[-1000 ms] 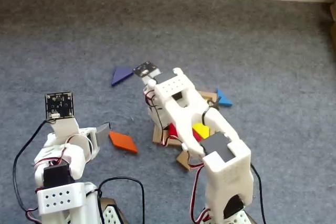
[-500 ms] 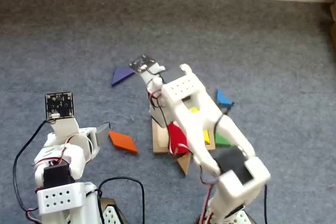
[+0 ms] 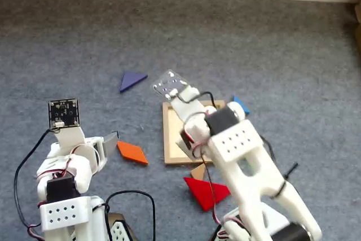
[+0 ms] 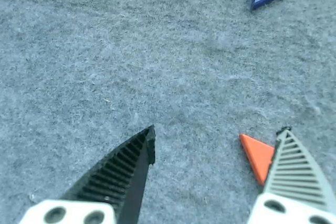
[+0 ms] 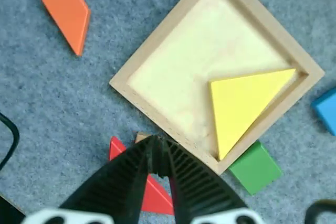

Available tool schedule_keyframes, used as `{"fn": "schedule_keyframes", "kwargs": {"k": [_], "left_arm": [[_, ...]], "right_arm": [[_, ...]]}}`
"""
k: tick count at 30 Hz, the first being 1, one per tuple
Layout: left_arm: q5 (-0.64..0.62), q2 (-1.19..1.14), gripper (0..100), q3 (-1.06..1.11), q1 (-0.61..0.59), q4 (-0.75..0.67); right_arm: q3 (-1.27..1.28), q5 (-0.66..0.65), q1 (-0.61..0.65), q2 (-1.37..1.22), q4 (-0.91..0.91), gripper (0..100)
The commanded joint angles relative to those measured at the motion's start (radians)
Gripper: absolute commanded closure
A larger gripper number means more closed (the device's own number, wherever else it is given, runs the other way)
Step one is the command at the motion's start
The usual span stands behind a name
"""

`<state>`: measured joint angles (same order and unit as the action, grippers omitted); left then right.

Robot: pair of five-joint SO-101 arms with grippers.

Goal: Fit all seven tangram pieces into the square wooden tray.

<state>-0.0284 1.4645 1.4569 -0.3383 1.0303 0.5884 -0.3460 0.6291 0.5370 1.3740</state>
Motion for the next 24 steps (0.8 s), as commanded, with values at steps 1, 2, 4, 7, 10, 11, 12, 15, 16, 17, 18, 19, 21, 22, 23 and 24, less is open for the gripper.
{"fn": "schedule_keyframes", "kwargs": {"k": [1,2,4,7,10,11,12,15,16,17,18,19,21,22,23,24], "left_arm": [[0.008,0.008,65,-0.004,-0.012,-0.015],[0.008,0.008,65,-0.004,-0.012,-0.015],[0.008,0.008,65,-0.004,-0.012,-0.017],[0.008,0.008,65,-0.004,-0.012,-0.017],[0.008,0.008,65,-0.004,-0.012,-0.017],[0.008,0.008,65,-0.004,-0.012,-0.017],[0.008,0.008,65,-0.004,-0.012,-0.017],[0.008,0.008,65,-0.004,-0.012,-0.017],[0.008,0.008,65,-0.004,-0.012,-0.017],[0.008,0.008,65,-0.004,-0.012,-0.017],[0.008,0.008,65,-0.004,-0.012,-0.017],[0.008,0.008,65,-0.004,-0.012,-0.017],[0.008,0.008,65,-0.004,-0.012,-0.017],[0.008,0.008,65,-0.004,-0.012,-0.017],[0.008,0.008,65,-0.004,-0.012,-0.017],[0.008,0.008,65,-0.004,-0.012,-0.017]], "right_arm": [[0.07,-0.014,-0.045,0.114,0.005,92.3],[0.108,-0.014,-0.058,0.12,0.005,88.2],[0.176,-0.014,-0.068,0.12,0.004,81.0],[0.263,-0.017,-0.062,0.119,-0.004,78.4],[0.326,-0.018,0.01,0.12,-0.005,78.2],[0.344,-0.015,0.044,0.119,-0.007,78.2],[0.36,-0.014,0.077,0.119,-0.015,78.2],[0.418,-0.014,0.13,0.117,-0.056,78.1],[0.438,-0.014,0.131,0.117,-0.082,78.1],[0.458,-0.014,0.131,0.117,-0.111,78.1],[0.476,-0.015,0.131,0.117,-0.139,78.0],[0.495,-0.018,0.131,0.116,-0.16,77.6],[0.53,-0.015,0.134,0.116,-0.189,73.6],[0.544,-0.015,0.134,0.116,-0.197,70.6],[0.555,-0.015,0.134,0.116,-0.202,68.2],[0.565,-0.015,0.134,0.116,-0.202,66.5]]}}
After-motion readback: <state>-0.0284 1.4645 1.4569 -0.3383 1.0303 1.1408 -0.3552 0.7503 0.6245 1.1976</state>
